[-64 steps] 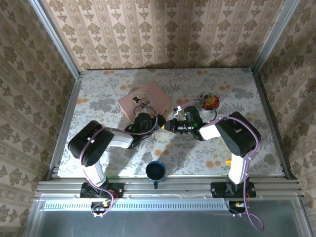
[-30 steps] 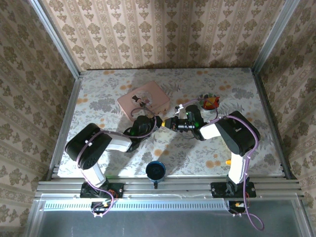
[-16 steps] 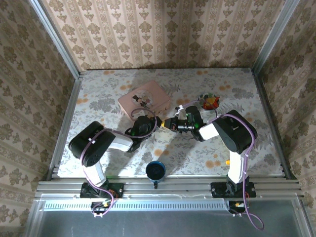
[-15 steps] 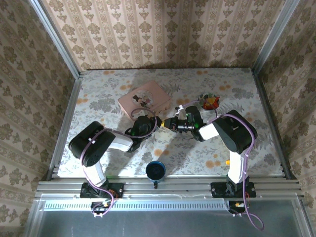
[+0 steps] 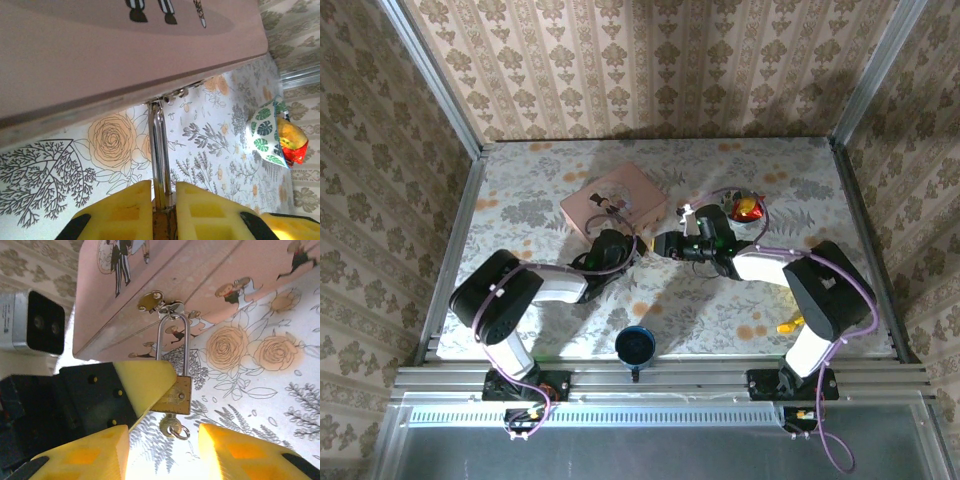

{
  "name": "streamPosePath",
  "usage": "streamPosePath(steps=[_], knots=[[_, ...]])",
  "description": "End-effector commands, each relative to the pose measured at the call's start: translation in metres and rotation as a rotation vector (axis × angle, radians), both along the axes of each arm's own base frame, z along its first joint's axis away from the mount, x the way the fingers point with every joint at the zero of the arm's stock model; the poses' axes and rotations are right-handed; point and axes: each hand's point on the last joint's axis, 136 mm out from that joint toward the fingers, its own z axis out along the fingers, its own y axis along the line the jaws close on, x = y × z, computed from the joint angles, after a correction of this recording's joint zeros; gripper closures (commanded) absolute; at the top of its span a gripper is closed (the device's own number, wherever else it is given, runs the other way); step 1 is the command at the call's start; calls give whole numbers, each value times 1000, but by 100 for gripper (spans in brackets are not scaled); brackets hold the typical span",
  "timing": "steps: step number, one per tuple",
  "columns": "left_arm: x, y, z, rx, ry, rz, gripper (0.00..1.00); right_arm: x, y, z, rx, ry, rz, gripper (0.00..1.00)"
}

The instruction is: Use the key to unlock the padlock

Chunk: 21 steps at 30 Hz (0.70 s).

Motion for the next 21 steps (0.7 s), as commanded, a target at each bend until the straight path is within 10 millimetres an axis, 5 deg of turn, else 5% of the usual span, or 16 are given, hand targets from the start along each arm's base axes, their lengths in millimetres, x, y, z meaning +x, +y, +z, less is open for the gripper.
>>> streamPosePath(steps=[1, 11, 21], knots=[[-6, 2, 5, 32, 69, -11, 100, -14, -16, -21, -283, -23, 18, 58], [-9, 0, 1, -39, 211, -11, 100, -26, 10, -24, -469, -108, 92, 58], [-11, 0, -3, -52, 241, -12, 100, -24, 15, -31, -621, -185, 131, 59]])
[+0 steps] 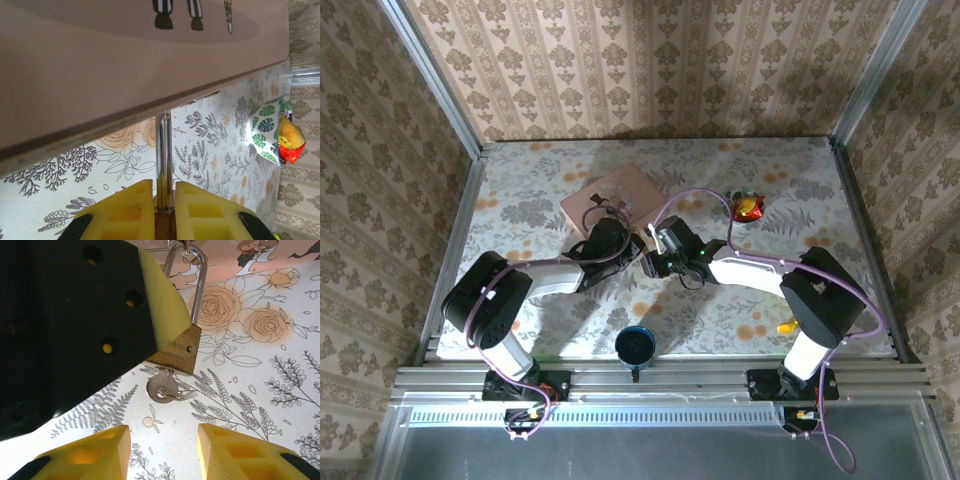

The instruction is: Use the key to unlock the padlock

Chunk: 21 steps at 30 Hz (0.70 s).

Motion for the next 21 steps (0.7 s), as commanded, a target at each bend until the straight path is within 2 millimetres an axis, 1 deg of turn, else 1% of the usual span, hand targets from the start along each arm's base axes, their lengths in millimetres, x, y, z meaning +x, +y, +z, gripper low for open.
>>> streamPosePath(steps=[1, 6, 15, 21], knots=[[-8, -1, -6, 5, 63, -15, 100, 5, -3, -6, -129, -55, 22, 59], [-8, -1, -7, 2, 69, -17, 100, 8, 2, -8, -212, -108, 49, 61], [-9, -3, -8, -5, 73, -24, 100, 17, 12, -7, -253, -161, 65, 62], [-10, -3, -9, -9, 76, -28, 100, 24, 13, -9, -265, -188, 55, 64]])
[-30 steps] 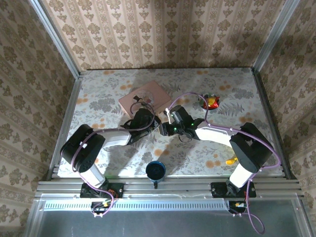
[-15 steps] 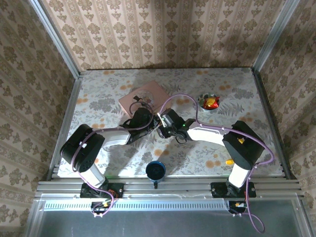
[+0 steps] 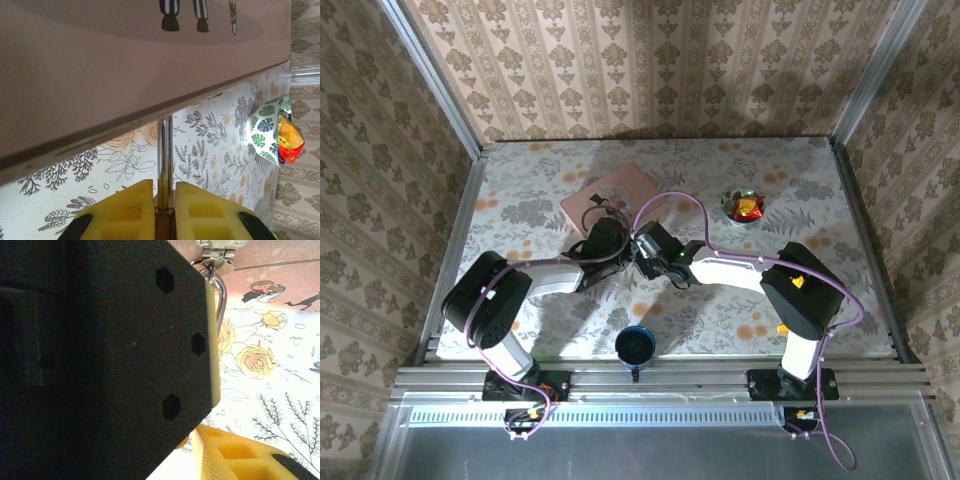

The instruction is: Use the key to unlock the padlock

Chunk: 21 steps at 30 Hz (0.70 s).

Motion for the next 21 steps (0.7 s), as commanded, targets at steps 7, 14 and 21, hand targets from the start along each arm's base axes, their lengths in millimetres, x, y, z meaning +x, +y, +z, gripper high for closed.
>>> streamPosePath(steps=[7, 14, 21], knots=[[-12, -9, -8, -14, 65, -46, 100, 18, 1, 3, -26, -102, -29, 71], [-12, -14, -4, -27, 52, -64, 100, 25, 3, 2, 41, -122, -48, 81], [-13, -16, -2, -37, 46, -75, 100, 27, 3, -5, 230, 15, -56, 89]])
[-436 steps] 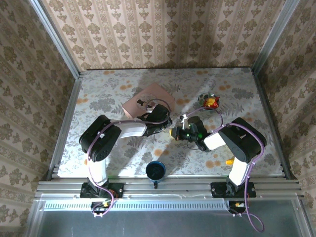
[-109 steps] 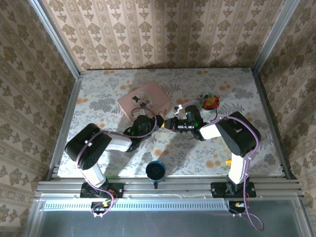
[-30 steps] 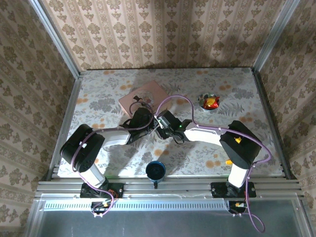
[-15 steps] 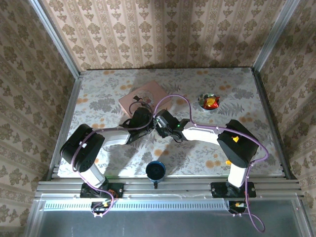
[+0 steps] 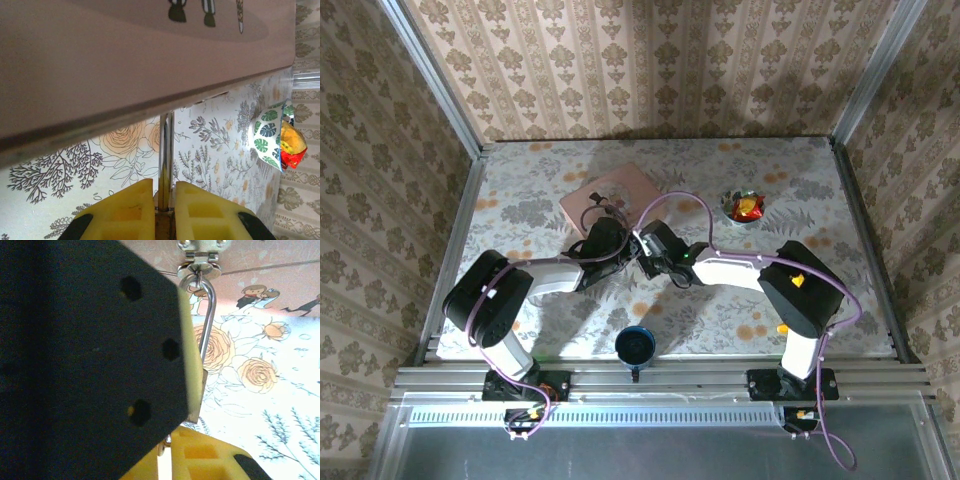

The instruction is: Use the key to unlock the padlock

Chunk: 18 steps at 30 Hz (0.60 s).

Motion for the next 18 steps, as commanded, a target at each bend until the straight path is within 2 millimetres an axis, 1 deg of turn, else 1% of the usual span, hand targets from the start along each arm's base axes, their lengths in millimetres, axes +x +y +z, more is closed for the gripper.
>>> streamPosePath(steps=[1, 3, 6, 7, 12, 14, 18], knots=[[-16, -18, 0, -40, 46, -85, 100, 16, 0, -3, 149, 51, -51, 90], [-15, -18, 0, -43, 43, -83, 100, 18, -1, -4, 220, 112, -61, 91], [-15, -19, 1, -48, 42, -85, 100, 20, -3, -3, 317, 194, -70, 98], [-15, -19, 0, -50, 43, -84, 100, 20, -3, -4, 344, 217, -66, 99], [-13, -17, 0, -57, 43, -79, 100, 25, -7, 2, 442, 287, -69, 100], [-13, -17, 1, -58, 41, -79, 100, 27, -6, 7, 499, 320, -55, 100], [-13, -17, 2, -62, 39, -79, 100, 30, -3, 11, 578, 385, -24, 100]])
